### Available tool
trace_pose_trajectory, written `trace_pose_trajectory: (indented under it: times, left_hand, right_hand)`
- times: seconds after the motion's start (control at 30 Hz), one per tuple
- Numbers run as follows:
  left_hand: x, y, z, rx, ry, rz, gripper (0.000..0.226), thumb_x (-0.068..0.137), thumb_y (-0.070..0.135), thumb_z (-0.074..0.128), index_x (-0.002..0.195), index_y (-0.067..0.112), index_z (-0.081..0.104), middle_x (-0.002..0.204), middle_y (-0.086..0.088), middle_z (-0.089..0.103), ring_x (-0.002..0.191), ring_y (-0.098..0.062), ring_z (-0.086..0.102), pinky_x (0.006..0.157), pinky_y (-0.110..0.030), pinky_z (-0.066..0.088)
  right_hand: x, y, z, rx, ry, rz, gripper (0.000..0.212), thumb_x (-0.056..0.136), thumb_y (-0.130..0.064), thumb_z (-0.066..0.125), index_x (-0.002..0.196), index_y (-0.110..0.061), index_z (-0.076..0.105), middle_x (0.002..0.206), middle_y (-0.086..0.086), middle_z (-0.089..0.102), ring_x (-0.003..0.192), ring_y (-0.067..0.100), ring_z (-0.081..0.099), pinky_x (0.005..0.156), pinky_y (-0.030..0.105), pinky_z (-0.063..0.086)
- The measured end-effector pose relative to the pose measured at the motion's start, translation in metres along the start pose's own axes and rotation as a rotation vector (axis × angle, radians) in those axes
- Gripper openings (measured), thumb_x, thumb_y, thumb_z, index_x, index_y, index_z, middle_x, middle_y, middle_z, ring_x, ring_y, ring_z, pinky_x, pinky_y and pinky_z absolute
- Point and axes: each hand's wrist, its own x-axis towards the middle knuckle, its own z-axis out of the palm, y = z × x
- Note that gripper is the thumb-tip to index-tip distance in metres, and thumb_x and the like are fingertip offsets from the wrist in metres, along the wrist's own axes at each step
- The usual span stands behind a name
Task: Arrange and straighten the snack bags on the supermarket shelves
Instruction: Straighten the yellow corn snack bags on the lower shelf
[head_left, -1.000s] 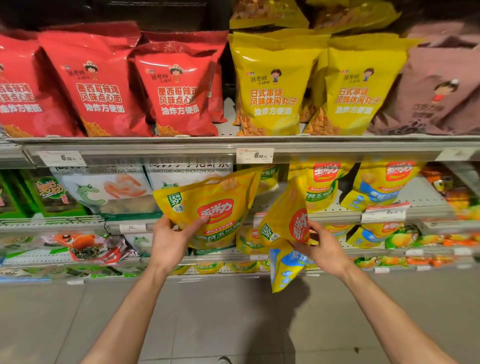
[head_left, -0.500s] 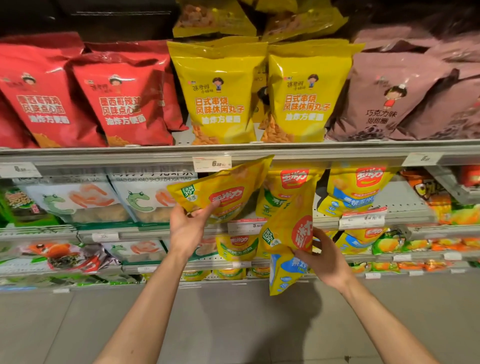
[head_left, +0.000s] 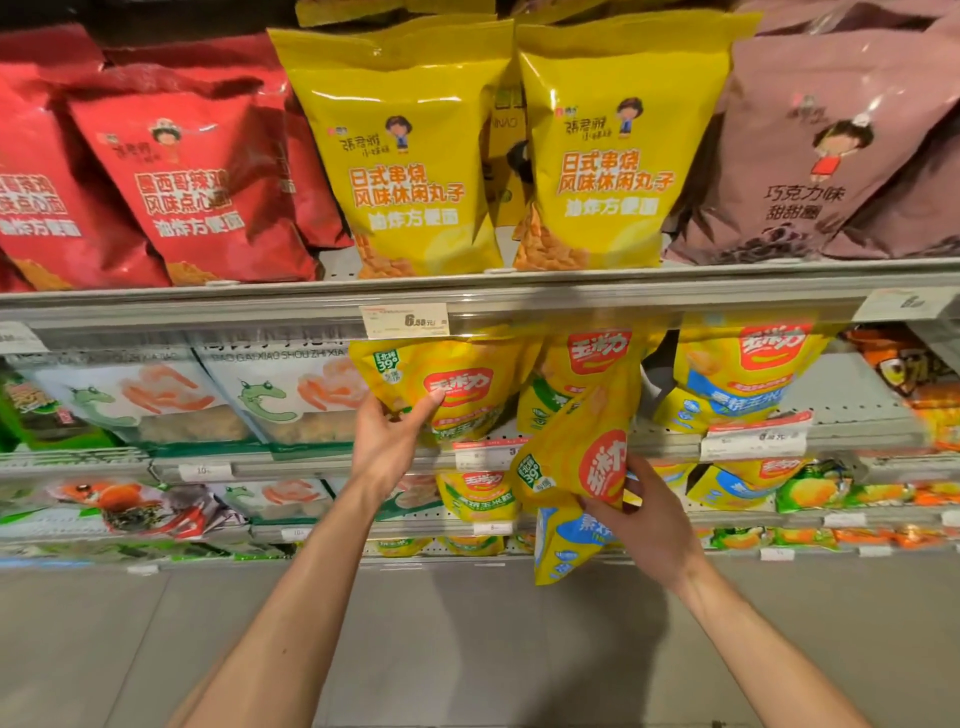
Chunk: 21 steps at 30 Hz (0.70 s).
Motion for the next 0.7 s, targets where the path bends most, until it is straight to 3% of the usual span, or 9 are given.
trace_pose_trajectory:
  times: [0.17,0.27,0.33,0.47,0.53,0.7]
  left_hand:
    - [0.010,0.000,0.004,0.044,-0.069,0.003,0.039,0.090,0.034,0.077,0.121,0.011,0.069,0.107,0.001,0.078,0.093,-0.012,0.076,0.080,-0.031,0.064]
    - [0.014,0.001,0.012,0.048,-0.052,-0.025,0.038,0.091,0.033,0.076,0.120,0.010,0.069,0.103,0.006,0.076,0.085,0.001,0.073,0.068,-0.013,0.057]
    - [0.019,0.005,0.018,0.065,-0.031,-0.029,0.038,0.091,0.034,0.076,0.116,0.005,0.070,0.094,0.007,0.074,0.075,0.005,0.070,0.061,-0.009,0.052]
    - [0.029,0.010,0.022,0.082,-0.025,-0.044,0.043,0.087,0.043,0.078,0.118,0.014,0.069,0.099,0.009,0.074,0.089,-0.004,0.071,0.081,-0.028,0.060]
    - [0.032,0.012,0.022,0.081,-0.030,-0.048,0.043,0.084,0.045,0.081,0.113,0.014,0.072,0.101,0.005,0.077,0.091,-0.011,0.074,0.084,-0.034,0.062]
    - [0.023,0.014,0.018,-0.044,0.000,-0.072,0.044,0.077,0.036,0.089,0.106,0.015,0.064,0.099,-0.002,0.077,0.092,-0.016,0.074,0.083,-0.032,0.060]
  right_hand:
    - [0.006,0.003,0.004,0.023,0.033,0.003,0.052,0.082,-0.023,0.084,0.123,-0.033,0.053,0.110,-0.016,0.066,0.104,0.006,0.066,0.079,0.022,0.053]
    - [0.008,0.007,0.008,0.019,0.040,0.015,0.054,0.081,-0.023,0.085,0.125,-0.030,0.054,0.112,-0.012,0.067,0.105,0.010,0.067,0.078,0.020,0.054]
    - [0.009,0.009,0.009,0.013,0.053,0.016,0.056,0.081,-0.021,0.085,0.130,-0.024,0.056,0.113,-0.008,0.068,0.105,0.010,0.068,0.070,0.013,0.054]
    - [0.008,0.006,0.010,-0.012,0.068,0.029,0.060,0.083,-0.018,0.083,0.136,-0.017,0.055,0.112,-0.005,0.066,0.097,-0.005,0.061,0.063,0.004,0.049]
    - [0.008,0.006,0.011,-0.013,0.074,0.040,0.061,0.083,-0.017,0.083,0.137,-0.017,0.054,0.111,-0.005,0.064,0.093,-0.010,0.057,0.061,0.002,0.047]
    - [0.007,0.004,0.013,-0.041,0.079,0.034,0.063,0.082,-0.018,0.084,0.137,-0.015,0.054,0.112,-0.002,0.064,0.090,-0.011,0.056,0.061,0.001,0.046]
